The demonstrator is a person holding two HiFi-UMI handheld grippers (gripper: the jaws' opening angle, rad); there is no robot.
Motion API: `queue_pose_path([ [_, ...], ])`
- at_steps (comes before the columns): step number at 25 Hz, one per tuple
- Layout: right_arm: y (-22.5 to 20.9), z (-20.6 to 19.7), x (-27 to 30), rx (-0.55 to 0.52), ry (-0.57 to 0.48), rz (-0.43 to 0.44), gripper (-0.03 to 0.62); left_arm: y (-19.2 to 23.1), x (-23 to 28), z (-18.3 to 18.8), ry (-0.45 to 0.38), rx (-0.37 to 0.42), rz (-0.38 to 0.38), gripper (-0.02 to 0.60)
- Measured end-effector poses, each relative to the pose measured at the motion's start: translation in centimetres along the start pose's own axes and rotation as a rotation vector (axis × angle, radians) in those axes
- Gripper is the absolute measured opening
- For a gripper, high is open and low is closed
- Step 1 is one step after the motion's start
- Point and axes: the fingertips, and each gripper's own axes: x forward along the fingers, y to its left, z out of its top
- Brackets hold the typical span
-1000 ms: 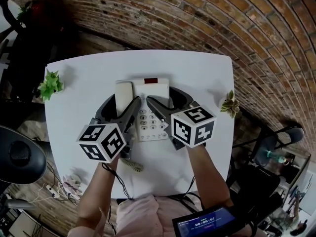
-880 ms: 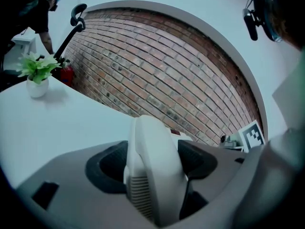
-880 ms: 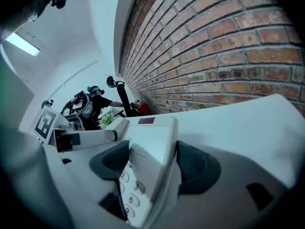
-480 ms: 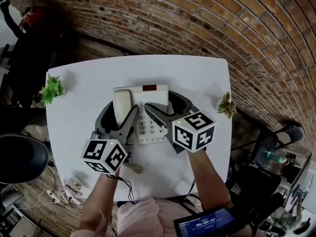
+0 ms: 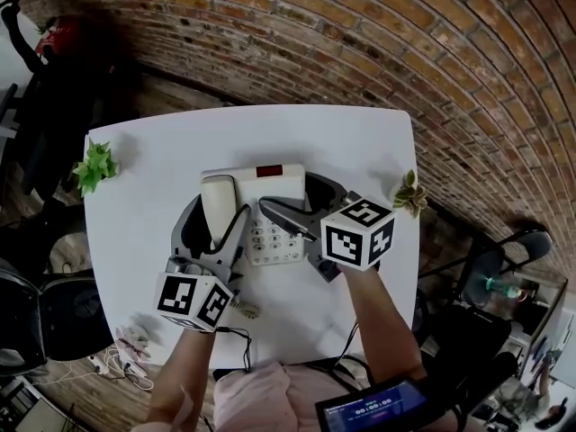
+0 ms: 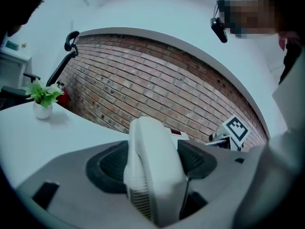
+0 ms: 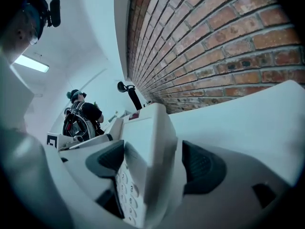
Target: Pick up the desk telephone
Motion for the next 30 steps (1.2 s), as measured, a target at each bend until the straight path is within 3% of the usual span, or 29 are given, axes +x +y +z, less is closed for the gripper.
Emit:
queue_pose_path([
  [8, 1.0, -0.3, 0.4, 0.06, -0.006, 0.093, 0.387, -0.7, -0.6, 0.5, -0.037, 0.056, -0.007, 0.327],
  [14, 1.5, -0.1, -0.2, 0.005, -0.058, 0.116, 0.37, -1.0, -1.1, 0.6, -0.06, 0.08, -0.019, 0.327],
  [19, 1.9, -0.1, -0.7, -0.051, -0.088, 0.157, 0.357, -1.7, -1.2, 0.7, -0.056, 0.118, -0.082, 0.364],
  [24, 2.5, -0.2, -1.0, -0.102, -0.109, 0.194, 0.353, -1.6, -1.4, 0.5, -0.018, 0.087, -0.15, 0.439],
  [30, 3.6, -0.1, -1.5, -0.179, -0.138, 0.235, 0.351, -1.5, -2.4, -1.1, 0.062, 0.014, -0.257, 0.459],
])
